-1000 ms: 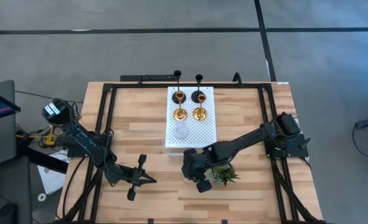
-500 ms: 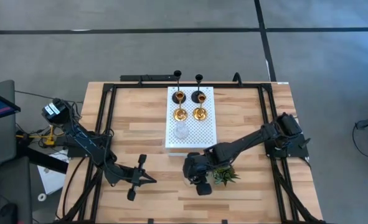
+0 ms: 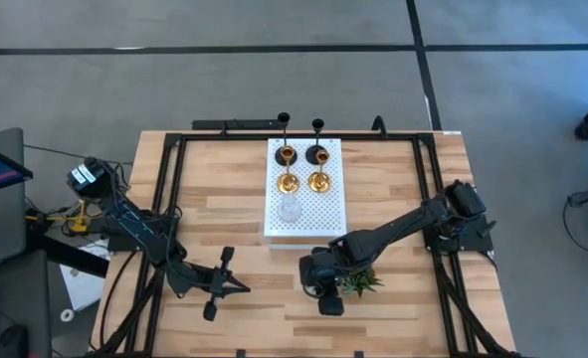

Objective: Pick & Place candle stick holders
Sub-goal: Put the glass candle holder on the shelf

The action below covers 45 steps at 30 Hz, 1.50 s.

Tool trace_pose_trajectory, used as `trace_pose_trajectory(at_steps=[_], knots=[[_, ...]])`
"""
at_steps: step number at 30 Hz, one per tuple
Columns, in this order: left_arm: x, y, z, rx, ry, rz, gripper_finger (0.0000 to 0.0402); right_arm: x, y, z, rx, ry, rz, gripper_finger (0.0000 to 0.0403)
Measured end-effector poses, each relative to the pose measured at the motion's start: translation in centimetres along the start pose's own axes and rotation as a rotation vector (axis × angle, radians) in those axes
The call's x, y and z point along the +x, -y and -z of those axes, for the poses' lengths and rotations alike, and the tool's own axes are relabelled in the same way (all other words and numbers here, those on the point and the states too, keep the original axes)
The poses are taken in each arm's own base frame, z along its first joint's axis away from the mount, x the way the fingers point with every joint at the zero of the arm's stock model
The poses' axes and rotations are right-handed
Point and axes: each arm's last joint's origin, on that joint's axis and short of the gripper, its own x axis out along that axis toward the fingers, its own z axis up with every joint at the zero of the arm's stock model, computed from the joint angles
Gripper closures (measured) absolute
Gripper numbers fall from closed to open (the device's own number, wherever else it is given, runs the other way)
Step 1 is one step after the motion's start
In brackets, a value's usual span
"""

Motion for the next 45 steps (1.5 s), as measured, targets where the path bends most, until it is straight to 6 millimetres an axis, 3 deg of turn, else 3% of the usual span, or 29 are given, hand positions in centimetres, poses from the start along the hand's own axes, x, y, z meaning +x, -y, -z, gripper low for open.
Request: trace_pose_trajectory(at_steps=[11, 20, 27, 45], knots=[[0.0, 0.0, 0.0, 0.0, 0.0, 0.0, 0.0396, -0.1, 0.1, 0.0, 0.019, 0.006, 0.042, 0.0301], [0.0, 0.0, 0.0, 0.0, 0.0, 0.0, 0.0396, -0.1, 0.2, 0.1, 0.024, 0.005, 0.046, 0.0385], [0.0, 0.0, 0.0, 0.0, 0.0, 0.0, 0.0396, 0.0, -0.2, 0.1, 0.001, 0.013, 0.05, 0.0387], [0.0, 0.0, 0.0, 0.0, 0.0, 0.0, 0.0396, -4.0, -1.8, -0.1, -0.109, 0.084, 0.238, 0.04]])
